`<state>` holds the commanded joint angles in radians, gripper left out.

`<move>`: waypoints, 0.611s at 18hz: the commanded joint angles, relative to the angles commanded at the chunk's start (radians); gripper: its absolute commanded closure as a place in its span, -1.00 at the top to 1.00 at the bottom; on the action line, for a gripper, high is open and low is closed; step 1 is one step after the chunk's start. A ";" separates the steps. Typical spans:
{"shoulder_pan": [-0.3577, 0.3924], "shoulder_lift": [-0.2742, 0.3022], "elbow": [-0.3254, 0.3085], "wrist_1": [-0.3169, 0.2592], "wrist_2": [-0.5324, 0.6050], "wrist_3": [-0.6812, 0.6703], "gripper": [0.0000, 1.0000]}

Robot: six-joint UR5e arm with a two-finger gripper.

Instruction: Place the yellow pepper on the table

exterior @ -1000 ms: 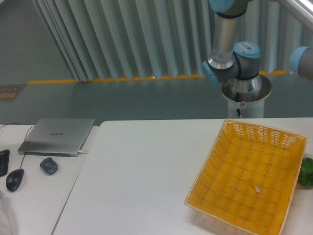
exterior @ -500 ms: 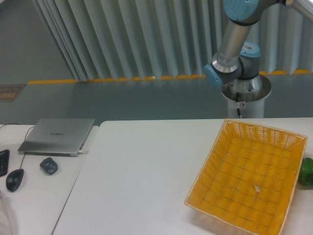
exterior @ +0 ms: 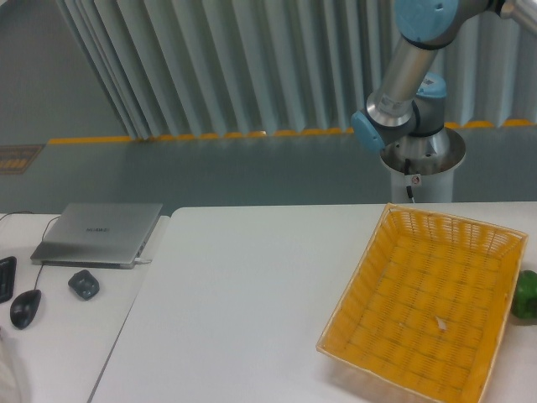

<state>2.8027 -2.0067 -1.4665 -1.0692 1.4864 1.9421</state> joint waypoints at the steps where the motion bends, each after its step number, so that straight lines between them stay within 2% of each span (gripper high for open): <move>1: -0.011 0.020 -0.002 -0.003 0.000 -0.002 0.99; 4: -0.031 0.083 -0.026 -0.020 0.005 -0.003 1.00; 8: -0.083 0.166 -0.052 -0.089 0.040 -0.003 1.00; 11: -0.118 0.216 -0.106 -0.089 0.113 -0.002 1.00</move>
<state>2.6847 -1.7903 -1.5721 -1.1582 1.5998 1.9405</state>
